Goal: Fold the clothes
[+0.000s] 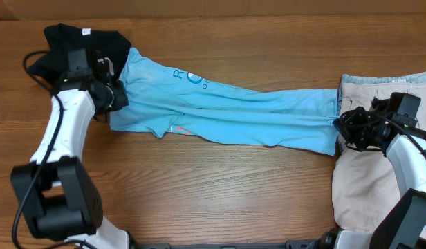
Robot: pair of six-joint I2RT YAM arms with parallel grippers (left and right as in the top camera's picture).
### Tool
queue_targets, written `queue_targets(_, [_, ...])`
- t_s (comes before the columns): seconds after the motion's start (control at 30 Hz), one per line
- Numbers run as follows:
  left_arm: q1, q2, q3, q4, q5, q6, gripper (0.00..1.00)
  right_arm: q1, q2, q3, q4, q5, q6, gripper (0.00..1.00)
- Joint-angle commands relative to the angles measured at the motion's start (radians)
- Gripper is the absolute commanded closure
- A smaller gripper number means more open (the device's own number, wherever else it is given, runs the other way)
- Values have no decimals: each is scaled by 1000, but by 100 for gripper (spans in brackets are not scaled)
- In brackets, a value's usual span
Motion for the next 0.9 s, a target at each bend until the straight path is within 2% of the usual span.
queue_targets(0.0, [-8, 42, -1, 11, 8, 22, 96, 1, 2, 21, 8, 29, -2, 93])
queue_targets(0.17, [-8, 49, 3, 61, 13, 22, 96, 1, 2, 20, 7, 55, 1, 92])
queue_targets(0.5, [-8, 49, 27, 177, 119, 21, 96, 1, 2, 20, -19, 149, 32, 92])
queue_targets(0.7, [-8, 49, 27, 243, 118, 6, 96, 1, 2, 20, -19, 163, 35, 91])
queue_targets(0.87, [-8, 51, 27, 240, 108, 7, 95, 1, 2, 20, -21, 175, 34, 88])
